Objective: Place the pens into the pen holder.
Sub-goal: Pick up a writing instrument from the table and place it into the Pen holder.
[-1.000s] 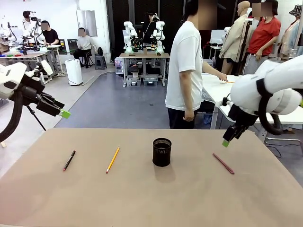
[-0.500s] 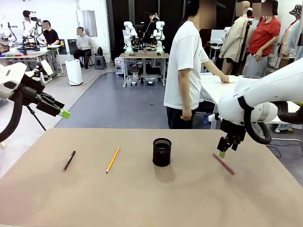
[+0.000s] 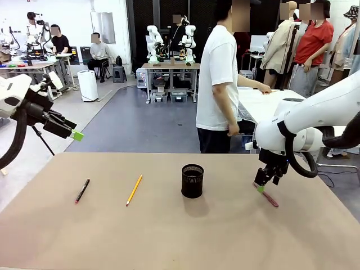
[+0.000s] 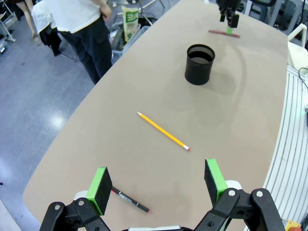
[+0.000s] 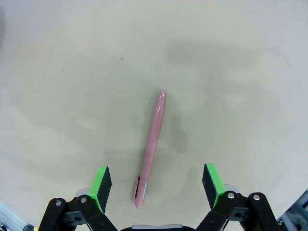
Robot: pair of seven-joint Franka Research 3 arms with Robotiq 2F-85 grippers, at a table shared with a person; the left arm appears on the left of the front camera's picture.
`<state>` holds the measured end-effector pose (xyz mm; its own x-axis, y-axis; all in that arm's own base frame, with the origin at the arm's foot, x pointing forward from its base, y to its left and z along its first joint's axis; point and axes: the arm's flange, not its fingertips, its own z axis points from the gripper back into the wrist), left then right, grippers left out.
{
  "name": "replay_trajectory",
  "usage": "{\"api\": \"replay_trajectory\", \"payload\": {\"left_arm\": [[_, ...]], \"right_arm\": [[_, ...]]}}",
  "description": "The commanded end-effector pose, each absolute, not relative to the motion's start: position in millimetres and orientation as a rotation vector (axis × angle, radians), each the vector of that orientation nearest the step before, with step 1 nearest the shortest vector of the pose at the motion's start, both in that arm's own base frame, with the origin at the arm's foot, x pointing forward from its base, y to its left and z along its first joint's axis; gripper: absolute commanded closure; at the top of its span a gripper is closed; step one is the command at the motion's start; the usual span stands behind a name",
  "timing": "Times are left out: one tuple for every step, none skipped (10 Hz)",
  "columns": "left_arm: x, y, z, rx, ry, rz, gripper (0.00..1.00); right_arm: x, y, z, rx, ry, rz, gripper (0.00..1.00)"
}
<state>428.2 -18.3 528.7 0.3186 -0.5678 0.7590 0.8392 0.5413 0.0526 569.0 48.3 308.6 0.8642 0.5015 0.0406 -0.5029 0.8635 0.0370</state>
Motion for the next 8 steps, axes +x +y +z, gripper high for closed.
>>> {"api": "replay_trajectory", "payload": {"left_arm": [[429.1, -17.4, 528.7, -0.402, -0.826, -0.957, 0.0], [429.1, -17.4, 528.7, -0.402, -0.826, -0.957, 0.0], [429.1, -17.4, 528.7, -0.402, -0.826, -0.957, 0.0], [429.1, -17.4, 528.7, -0.402, -0.826, -0.957, 0.0], [429.1, -17.4, 528.7, -0.402, -0.826, -0.957, 0.0], [429.1, -17.4, 528.7, -0.402, -0.826, -0.957, 0.0], [429.1, -17.4, 528.7, -0.402, -0.826, -0.957, 0.0], [429.1, -17.4, 528.7, -0.402, -0.826, -0.957, 0.0]], "right_arm": [[582.3, 50.4, 301.4, 0.03, -0.028, 0.485, 0.0], [584.5, 50.9, 297.1, 0.039, -0.031, 0.473, 0.0], [587.4, 52.0, 292.7, 0.048, -0.035, 0.458, 0.0], [589.2, 52.4, 289.6, 0.067, -0.036, 0.466, 0.0], [592.2, 51.2, 290.4, 0.068, -0.047, 0.487, 0.2], [594.7, 52.1, 290.4, 0.068, -0.054, 0.486, 0.4], [595.9, 55.8, 287.9, 0.064, -0.056, 0.486, 0.6], [597.7, 58.7, 286.8, 0.066, -0.053, 0.49, 0.79]]}}
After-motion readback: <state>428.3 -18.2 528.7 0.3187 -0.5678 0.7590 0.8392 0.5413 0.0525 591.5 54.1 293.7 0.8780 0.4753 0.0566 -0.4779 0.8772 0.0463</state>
